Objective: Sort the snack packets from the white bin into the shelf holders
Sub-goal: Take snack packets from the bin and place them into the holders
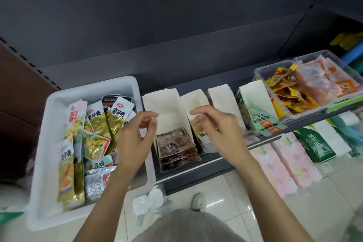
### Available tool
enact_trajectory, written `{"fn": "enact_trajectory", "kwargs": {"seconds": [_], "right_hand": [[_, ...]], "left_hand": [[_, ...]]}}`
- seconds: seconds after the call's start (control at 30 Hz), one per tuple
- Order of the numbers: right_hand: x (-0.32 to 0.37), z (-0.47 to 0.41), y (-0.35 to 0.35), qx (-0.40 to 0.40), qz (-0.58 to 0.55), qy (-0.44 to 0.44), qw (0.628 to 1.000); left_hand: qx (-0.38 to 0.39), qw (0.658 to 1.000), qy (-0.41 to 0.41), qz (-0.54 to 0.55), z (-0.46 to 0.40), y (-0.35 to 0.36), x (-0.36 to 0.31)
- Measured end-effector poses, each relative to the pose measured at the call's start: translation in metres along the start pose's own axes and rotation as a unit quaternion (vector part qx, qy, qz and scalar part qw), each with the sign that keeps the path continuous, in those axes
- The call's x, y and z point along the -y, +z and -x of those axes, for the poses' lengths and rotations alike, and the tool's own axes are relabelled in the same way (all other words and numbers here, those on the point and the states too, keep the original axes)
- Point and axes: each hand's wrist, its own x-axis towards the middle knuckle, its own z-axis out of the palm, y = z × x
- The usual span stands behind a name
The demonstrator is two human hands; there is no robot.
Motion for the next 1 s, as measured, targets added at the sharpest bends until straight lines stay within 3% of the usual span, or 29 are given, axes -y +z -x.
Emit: {"fn": "enact_trajectory", "kwargs": {"seconds": [0.13, 0.23, 0.3, 0.37, 0.5, 0.63, 0.77, 0.83, 0.9, 1.0], "right_hand": [[0.018, -0.02, 0.079, 0.13, 0.09, -0.06, 0.986], [0.028, -0.04, 0.133, 0.209, 0.147, -0.082, 0.963], [0.034, -0.051, 0.167, 0.248, 0.204, -0.102, 0.942], [0.033, -0.063, 0.19, 0.253, 0.29, -0.124, 0.914], [0.024, -0.095, 0.219, 0.273, 0.468, -0.157, 0.826], [0.017, -0.121, 0.216, 0.314, 0.519, -0.17, 0.777], [0.03, -0.121, 0.193, 0.248, 0.552, -0.305, 0.735], [0.033, -0.121, 0.174, 0.191, 0.511, -0.356, 0.759], [0.037, -0.119, 0.152, 0.115, 0.443, -0.365, 0.811], [0.05, -0.108, 0.117, 0.102, 0.297, -0.234, 0.92]], "left_hand": [[-0.016, 0.988, -0.043, -0.149, 0.026, -0.059, 0.059], [0.03, 0.954, -0.088, -0.284, 0.036, -0.085, 0.1], [0.071, 0.938, -0.127, -0.314, 0.04, -0.095, 0.116], [0.1, 0.931, -0.141, -0.323, 0.04, -0.095, 0.12], [0.138, 0.918, -0.163, -0.333, 0.042, -0.094, 0.122], [0.147, 0.917, -0.164, -0.333, 0.04, -0.097, 0.126], [0.132, 0.927, -0.156, -0.315, 0.039, -0.097, 0.129], [0.106, 0.94, -0.165, -0.281, 0.035, -0.1, 0.128], [0.057, 0.96, -0.149, -0.228, 0.03, -0.104, 0.123], [-0.02, 0.989, -0.114, -0.092, 0.019, -0.108, 0.101]]}}
